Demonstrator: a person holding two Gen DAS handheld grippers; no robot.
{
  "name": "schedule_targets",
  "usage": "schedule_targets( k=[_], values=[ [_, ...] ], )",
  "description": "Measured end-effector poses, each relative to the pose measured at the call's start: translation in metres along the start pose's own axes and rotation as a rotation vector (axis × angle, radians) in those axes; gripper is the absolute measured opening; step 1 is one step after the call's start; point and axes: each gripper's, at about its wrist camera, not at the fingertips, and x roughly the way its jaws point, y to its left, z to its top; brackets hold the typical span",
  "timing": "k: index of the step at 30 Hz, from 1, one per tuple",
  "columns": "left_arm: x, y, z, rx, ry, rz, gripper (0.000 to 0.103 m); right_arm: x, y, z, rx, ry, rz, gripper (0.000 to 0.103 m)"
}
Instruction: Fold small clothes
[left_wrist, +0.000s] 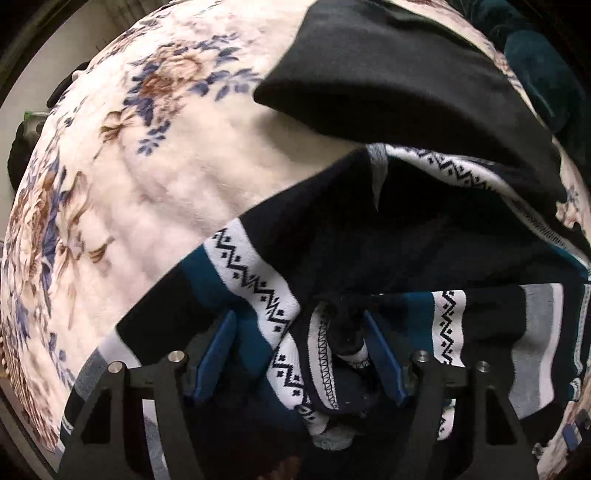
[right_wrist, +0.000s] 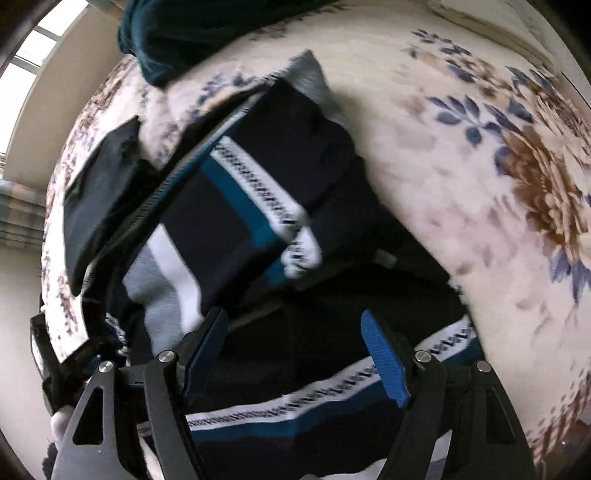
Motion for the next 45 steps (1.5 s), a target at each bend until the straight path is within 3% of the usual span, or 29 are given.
schedule_targets(
  k=[2, 4, 6, 8, 9, 10, 13, 16, 21, 22, 23, 25, 28, 32, 35, 36, 37, 38, 39, 45],
  values=[
    [-0.007, -0.002, -0.002, 0.026, -0.021, 0.019, 0.069, 0.004, -0.012, 0.001, 0.047, 0.008, 0.047, 0.077],
    [-0.007, -0.006, -0.005, 0.056, -0.040, 0.046, 0.069, 0.014, -0.022, 0.009, 0.143, 0.011, 0.150, 0.072],
    [-0.003, -0.008, -0.006, 0.070, -0.047, 0.061, 0.070, 0.028, -0.024, 0.018, 0.211, 0.014, 0.221, 0.056],
    [0.005, -0.009, -0.005, 0.065, -0.042, 0.072, 0.070, 0.041, -0.027, 0.023, 0.249, 0.017, 0.253, 0.028],
    [0.008, -0.010, -0.003, 0.059, -0.040, 0.071, 0.070, 0.046, -0.030, 0.024, 0.260, 0.011, 0.219, 0.014],
    [0.008, -0.010, -0.001, 0.051, -0.039, 0.069, 0.070, 0.051, -0.029, 0.024, 0.271, 0.018, 0.180, 0.007],
    [0.008, -0.012, -0.001, 0.051, -0.039, 0.066, 0.070, 0.056, -0.044, 0.009, 0.303, 0.044, 0.120, 0.007],
    [0.002, -0.011, -0.005, 0.053, -0.033, 0.064, 0.070, 0.052, -0.048, 0.002, 0.261, 0.076, 0.147, 0.007],
    [-0.030, -0.006, 0.005, 0.048, -0.053, 0.053, 0.070, 0.019, -0.026, 0.020, 0.140, 0.149, 0.116, 0.018],
    [-0.044, -0.010, 0.008, 0.064, -0.080, 0.059, 0.070, 0.007, -0.018, 0.027, 0.101, 0.143, 0.096, 0.031],
    [-0.057, -0.015, 0.010, 0.083, -0.109, 0.076, 0.070, -0.001, -0.006, 0.036, 0.061, 0.133, 0.078, 0.050],
    [-0.072, -0.029, 0.014, 0.115, -0.141, 0.058, 0.070, -0.014, 0.017, 0.058, -0.031, 0.110, 0.062, 0.064],
    [-0.066, -0.065, 0.024, 0.213, -0.126, 0.015, 0.070, 0.010, 0.066, 0.098, -0.201, 0.135, 0.032, 0.064],
    [-0.017, -0.118, 0.028, 0.375, -0.054, 0.003, 0.069, 0.084, 0.119, 0.127, -0.441, 0.217, -0.138, 0.063],
    [0.015, -0.139, 0.025, 0.458, -0.024, 0.035, 0.065, 0.120, 0.136, 0.126, -0.575, 0.267, -0.246, 0.057],
    [0.019, -0.144, 0.024, 0.485, -0.039, 0.039, 0.050, 0.122, 0.140, 0.123, -0.615, 0.251, -0.259, 0.053],
    [0.020, -0.148, 0.022, 0.510, -0.064, 0.033, 0.040, 0.120, 0.143, 0.120, -0.649, 0.226, -0.270, 0.035],
    [0.019, -0.149, 0.019, 0.524, -0.085, 0.027, 0.017, 0.115, 0.146, 0.117, -0.673, 0.205, -0.263, 0.009],
    [0.018, -0.151, 0.018, 0.539, -0.107, 0.034, 0.005, 0.112, 0.147, 0.116, -0.674, 0.190, -0.260, 0.007],
    [0.008, -0.136, 0.028, 0.520, -0.140, -0.011, 0.002, 0.087, 0.141, 0.120, -0.639, 0.125, -0.205, 0.005]
  ],
)
